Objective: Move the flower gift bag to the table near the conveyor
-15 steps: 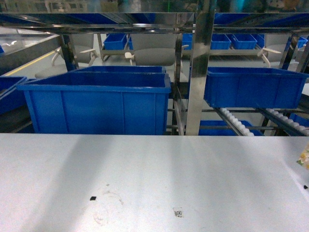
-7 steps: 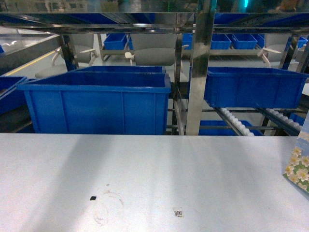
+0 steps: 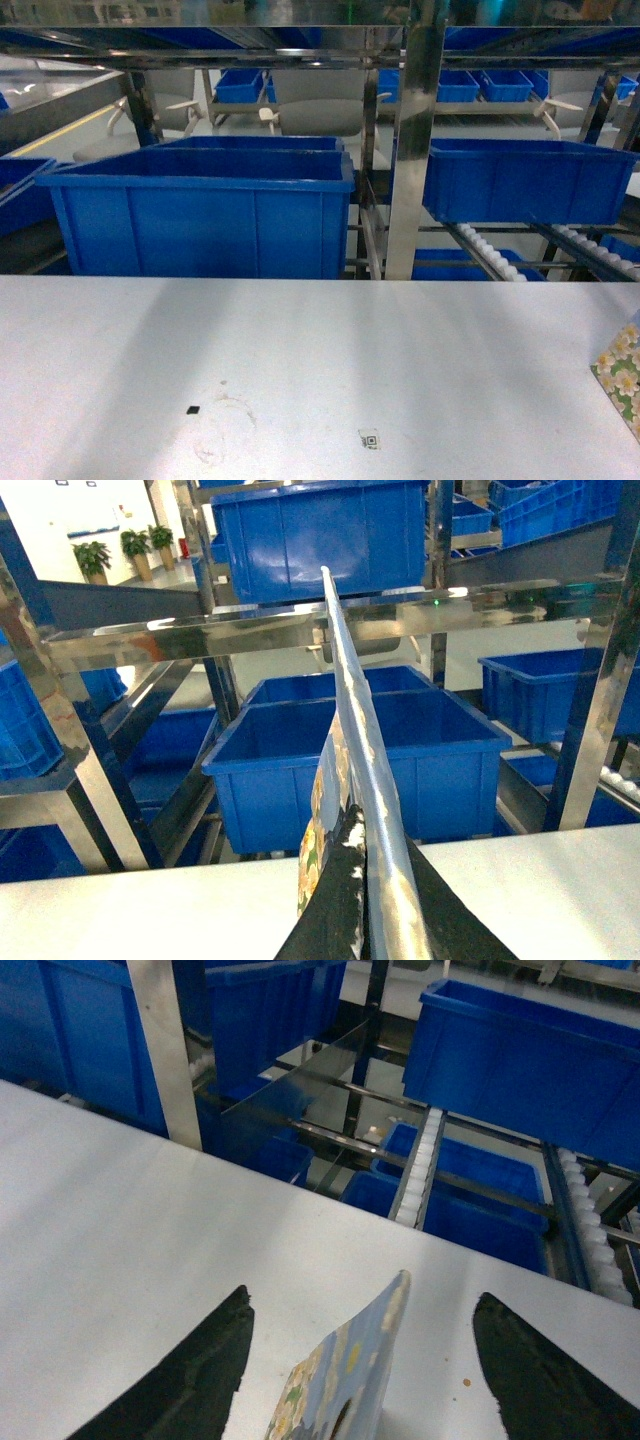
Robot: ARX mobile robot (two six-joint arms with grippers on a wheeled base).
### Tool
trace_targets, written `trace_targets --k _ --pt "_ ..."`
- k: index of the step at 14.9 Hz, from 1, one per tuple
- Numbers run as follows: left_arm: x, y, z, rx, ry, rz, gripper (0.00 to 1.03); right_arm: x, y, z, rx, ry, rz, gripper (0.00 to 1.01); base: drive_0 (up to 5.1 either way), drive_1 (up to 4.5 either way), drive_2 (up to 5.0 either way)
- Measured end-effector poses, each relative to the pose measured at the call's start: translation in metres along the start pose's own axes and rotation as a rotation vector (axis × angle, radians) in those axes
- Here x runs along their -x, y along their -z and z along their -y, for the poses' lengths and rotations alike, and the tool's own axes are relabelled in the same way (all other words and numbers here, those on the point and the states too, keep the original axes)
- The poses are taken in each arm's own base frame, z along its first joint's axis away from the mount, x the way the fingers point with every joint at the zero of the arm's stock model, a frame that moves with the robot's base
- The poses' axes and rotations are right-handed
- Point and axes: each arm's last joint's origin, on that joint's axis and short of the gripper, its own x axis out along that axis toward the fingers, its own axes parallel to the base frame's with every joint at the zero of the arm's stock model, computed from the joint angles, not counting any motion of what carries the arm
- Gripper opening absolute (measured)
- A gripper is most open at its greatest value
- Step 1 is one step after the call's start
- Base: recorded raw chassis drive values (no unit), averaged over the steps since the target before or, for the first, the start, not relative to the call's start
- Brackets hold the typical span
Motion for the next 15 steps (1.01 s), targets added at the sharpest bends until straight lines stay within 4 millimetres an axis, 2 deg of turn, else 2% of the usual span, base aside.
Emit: trace_targets --k 2,3,6,9,13,15 --pt "0.000 0.000 0.000 0.000 0.000 0.000 0.02 0.016 -0.007 -0.002 0.003 0.023 0.033 0.86 0.0 0.00 0.0" --pt "0.000 0.000 0.000 0.000 0.000 0.000 0.02 0.025 -0.017 -0.002 0.007 0.045 0.059 0.99 0.0 0.00 0.0" --pt "0.000 0.000 0.000 0.000 0.000 0.000 0.02 0.064 -0.054 -0.002 0.041 0.181 0.183 0.98 0.0 0.00 0.0" --pt "0.000 0.000 0.000 0.000 0.000 0.000 0.02 0.104 -0.069 -0.013 0.054 0.310 0.242 0.98 0.0 0.00 0.0" --pt "0.000 0.000 0.000 0.000 0.000 0.000 0.02 0.142 -0.054 -0.039 -0.002 0.351 0.211 0.98 0.0 0.00 0.0" --pt "0.000 0.000 0.000 0.000 0.000 0.000 0.02 0.151 -0.050 -0.049 -0.022 0.345 0.182 0.98 0.0 0.00 0.0"
